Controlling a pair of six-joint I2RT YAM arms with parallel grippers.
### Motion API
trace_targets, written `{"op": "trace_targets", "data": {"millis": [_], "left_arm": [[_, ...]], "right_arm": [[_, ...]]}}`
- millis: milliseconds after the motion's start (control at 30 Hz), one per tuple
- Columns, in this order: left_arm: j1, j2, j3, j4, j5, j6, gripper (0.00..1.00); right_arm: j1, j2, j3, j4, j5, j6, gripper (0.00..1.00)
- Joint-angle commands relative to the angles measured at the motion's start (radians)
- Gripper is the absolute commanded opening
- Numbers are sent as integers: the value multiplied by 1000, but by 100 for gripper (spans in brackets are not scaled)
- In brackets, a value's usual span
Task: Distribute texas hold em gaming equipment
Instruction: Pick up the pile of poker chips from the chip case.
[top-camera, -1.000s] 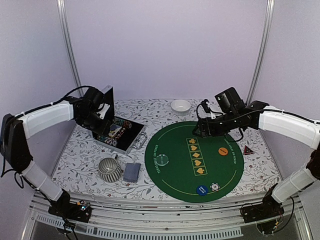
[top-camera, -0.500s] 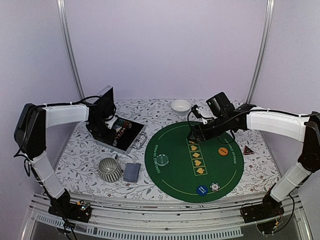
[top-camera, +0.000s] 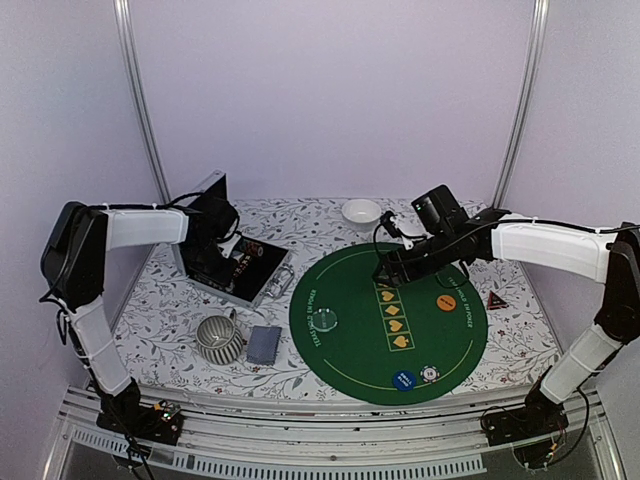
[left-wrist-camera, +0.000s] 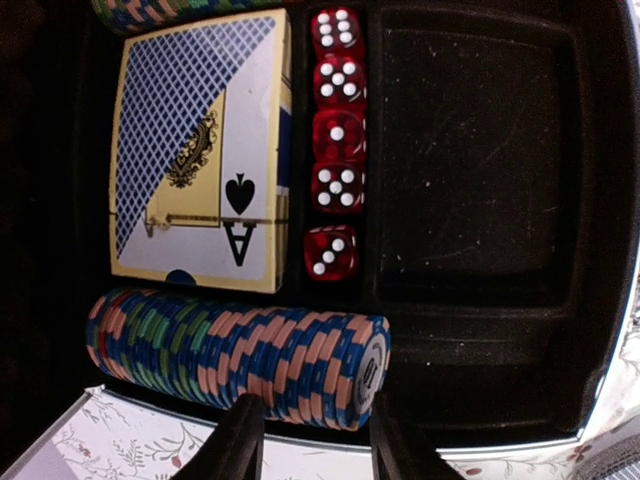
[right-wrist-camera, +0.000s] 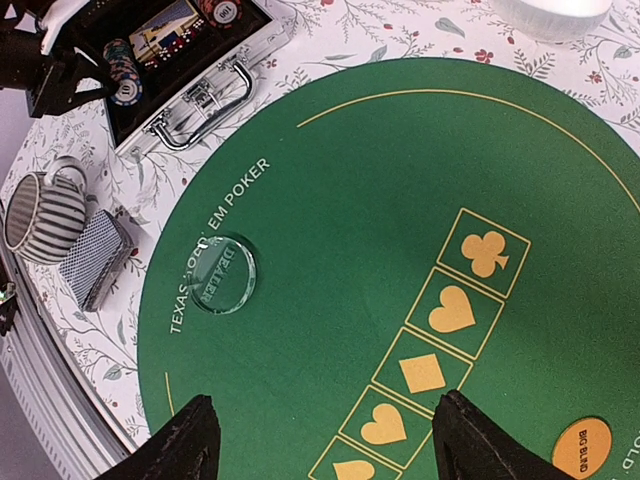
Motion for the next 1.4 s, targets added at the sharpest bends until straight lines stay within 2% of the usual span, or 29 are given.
{"op": "trace_targets", "data": {"millis": [0,200,500,633,800,1000,1167,1367], "left_arm": [[-3,23,9,6,48,21,37],[-32,-20,-24,18,68,20,36],[-48,-13,-28,22,-10,24,36],[-46,-3,-23,24,-47,31,40],[-37,21,-15,24,-16,24,47],[-20,30,-17,22,8,24,50],[-13,29,-7,32,92,27,51],[-14,15,-12,36,50,24,59]], "right_arm": [[6,24,17,15,-17,0,75],[7,22,19,15,-20,4,75],[6,40,29,0,-30,5,76],[6,44,29,-3,-31,4,76],[6,44,29,-8,-28,4,76],[6,38,29,-14,-19,1,77],[6,46,29,-16,-16,0,77],[6,50,29,-19,-25,1,77]]}}
